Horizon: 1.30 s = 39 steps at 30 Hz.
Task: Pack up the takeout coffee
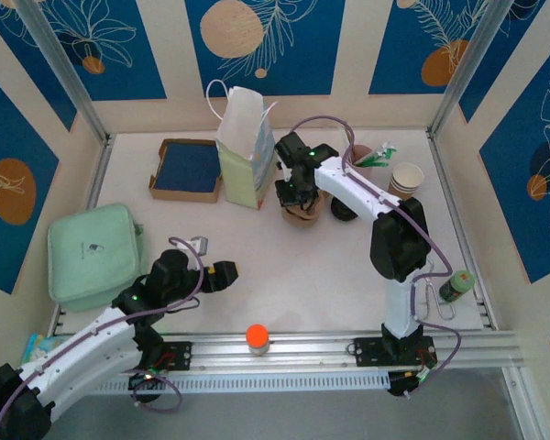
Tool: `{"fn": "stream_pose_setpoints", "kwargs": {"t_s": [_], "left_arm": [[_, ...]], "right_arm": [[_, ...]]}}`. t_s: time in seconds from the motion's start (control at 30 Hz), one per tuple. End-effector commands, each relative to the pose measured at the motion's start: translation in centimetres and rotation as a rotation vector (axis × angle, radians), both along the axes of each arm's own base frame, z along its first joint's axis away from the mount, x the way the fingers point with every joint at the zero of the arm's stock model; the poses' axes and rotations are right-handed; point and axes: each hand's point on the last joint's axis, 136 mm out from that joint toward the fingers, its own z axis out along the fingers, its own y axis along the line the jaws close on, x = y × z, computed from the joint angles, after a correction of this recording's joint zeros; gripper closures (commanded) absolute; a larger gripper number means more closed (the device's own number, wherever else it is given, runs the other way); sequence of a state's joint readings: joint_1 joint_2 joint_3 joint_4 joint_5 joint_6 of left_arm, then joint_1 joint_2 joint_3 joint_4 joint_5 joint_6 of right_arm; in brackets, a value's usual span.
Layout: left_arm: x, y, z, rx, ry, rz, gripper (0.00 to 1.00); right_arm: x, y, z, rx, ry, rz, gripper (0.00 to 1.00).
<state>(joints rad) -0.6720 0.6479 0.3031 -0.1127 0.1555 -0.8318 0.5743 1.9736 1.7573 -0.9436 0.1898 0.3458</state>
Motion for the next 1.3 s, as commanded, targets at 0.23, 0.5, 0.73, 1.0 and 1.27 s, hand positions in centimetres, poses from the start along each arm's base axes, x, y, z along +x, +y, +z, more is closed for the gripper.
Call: {"fn": "stream_pose_setpoints", "kwargs": {"t_s": [0.23,0.5,0.73,1.0,1.27], "left_arm": [[0.2,0.3,0.1,-0.006,-0.013,0.012,0.18],[0.1,0.3,0.2,-0.009,-0.014,0.01,0.18],[0.0,0.3,0.5,-0.017,-0.019,0.009,0.18],[0.4,-0.1,1.1,-0.024,-0.034,0.001,0.19],[3.0,-2.4,3.0,-0.003,-0.081,-0.042,0.24]], "right_arm": [[-1.1,0.9,2.1,0.145,0.038,-0.015,0.9],[-1.5,1.0,2.6,0.181,0.043,-0.015,0.91],[-1.7,0.9,2.8,0.212,0.046,-0.017,0.91],[-2.2,0.5,3.1,0.215,0.048,-0.009,0.91],[-3.3,1.9,3.7,0.344,0.087,0.027,0.91]]}}
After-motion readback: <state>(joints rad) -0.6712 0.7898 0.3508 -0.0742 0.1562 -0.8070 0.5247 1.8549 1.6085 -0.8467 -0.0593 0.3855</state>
